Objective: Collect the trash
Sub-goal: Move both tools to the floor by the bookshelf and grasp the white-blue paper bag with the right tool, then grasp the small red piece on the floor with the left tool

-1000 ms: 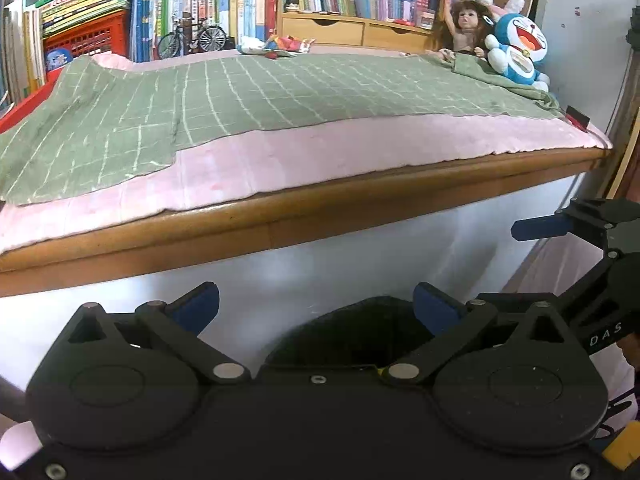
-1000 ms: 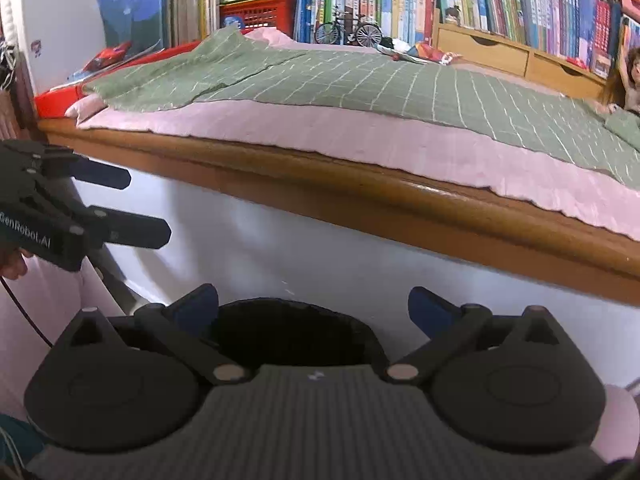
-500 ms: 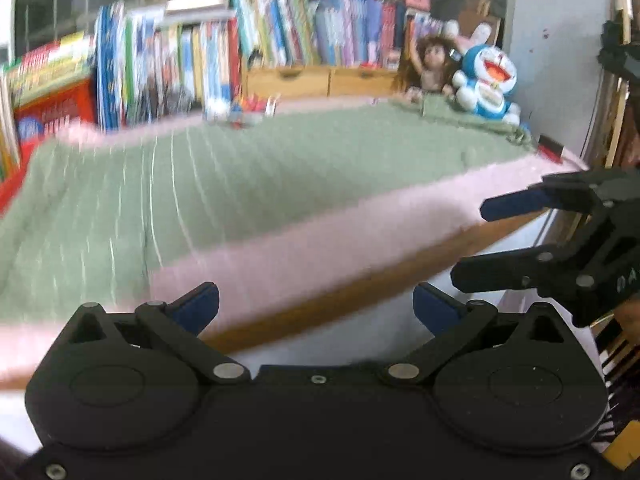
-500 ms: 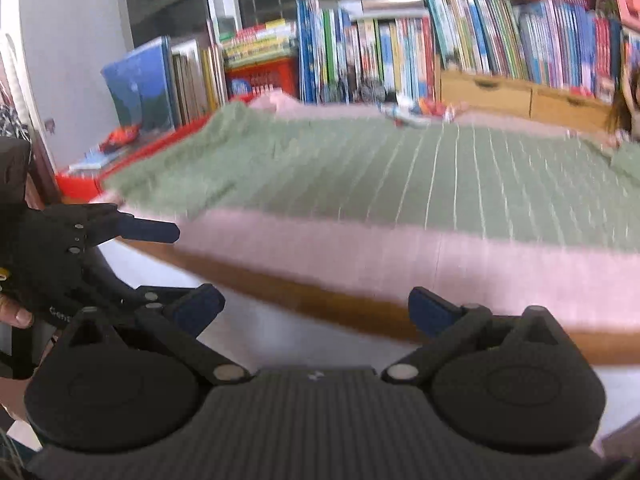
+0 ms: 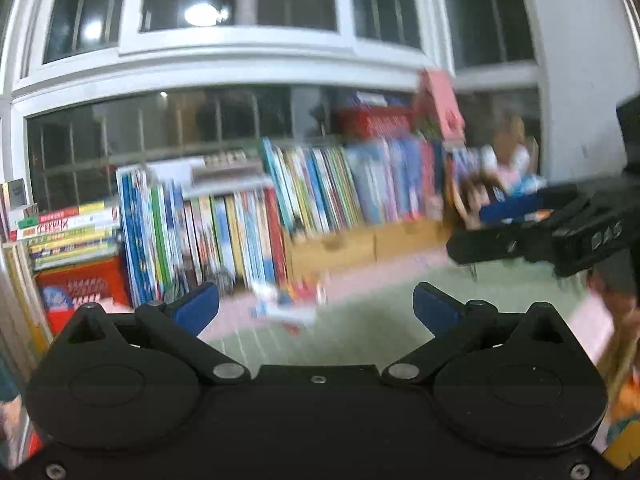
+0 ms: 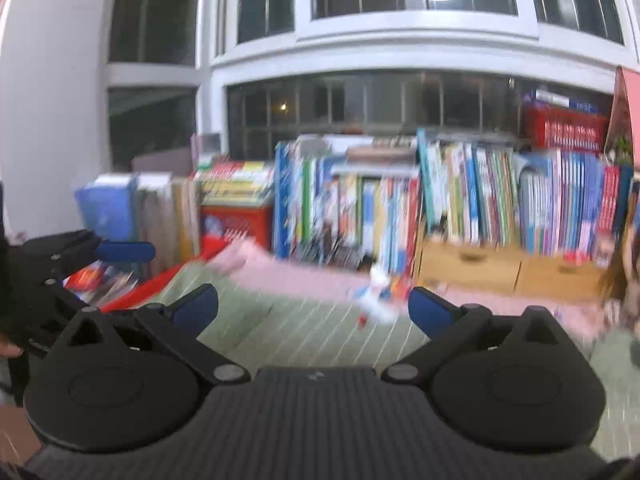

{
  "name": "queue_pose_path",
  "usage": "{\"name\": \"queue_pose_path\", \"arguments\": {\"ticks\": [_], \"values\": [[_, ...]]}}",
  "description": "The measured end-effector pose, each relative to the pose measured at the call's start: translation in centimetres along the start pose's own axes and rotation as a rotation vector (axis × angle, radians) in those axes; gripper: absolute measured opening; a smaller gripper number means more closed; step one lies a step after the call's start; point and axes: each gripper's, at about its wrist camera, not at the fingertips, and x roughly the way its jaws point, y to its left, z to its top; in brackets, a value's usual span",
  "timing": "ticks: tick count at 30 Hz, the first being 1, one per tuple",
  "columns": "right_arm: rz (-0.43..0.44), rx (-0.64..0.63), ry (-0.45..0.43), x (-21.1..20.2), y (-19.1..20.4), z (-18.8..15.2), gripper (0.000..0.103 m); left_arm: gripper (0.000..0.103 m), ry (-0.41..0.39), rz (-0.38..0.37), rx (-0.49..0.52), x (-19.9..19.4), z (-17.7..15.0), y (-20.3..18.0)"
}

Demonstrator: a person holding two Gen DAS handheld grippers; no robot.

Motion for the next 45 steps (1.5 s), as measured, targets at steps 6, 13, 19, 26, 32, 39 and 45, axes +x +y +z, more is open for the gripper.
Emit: {"name": "queue_pose_path", "arguments": {"ticks": [6, 13, 19, 26, 32, 39, 45], "values": [[-0.026, -0.018, 0.087, 11.2, -5.2, 3.0, 0.103, 0.103, 0.015, 0.030, -0.041, 8.7, 2.2, 4.9], [-0.032, 0.014, 0.410, 27.3, -10.3, -4.1, 0.103, 0.103, 0.081, 0.026, -0.153, 16.9, -2.4, 9.3], [0.027, 0.045, 0.467, 34.4, -11.0, -8.0, 0.103, 0.103, 0.163, 0.034, -0.156, 22.3, -6.0, 11.3], [0.026, 0.049, 0.476, 39.5, -11.2, -7.8, 0.103, 0.103, 0.208, 0.017, -0.132, 24.0, -7.9, 12.5], [-0.003, 0.021, 0.447, 40.4, -11.3, -7.9, 0.064, 0.103, 0.272, 0.033, -0.116, 25.5, -9.0, 13.1], [0.023, 0.150, 0.329, 37.8, -13.4, -6.5, 0.041, 0.103, 0.348, -0.031, -0.112, 28.9, -10.4, 12.2], [0.048, 0.232, 0.289, 37.1, -15.7, -6.6, 0.040, 0.092, 0.243, -0.207, 0.090, 31.6, -10.7, 8.9]]}}
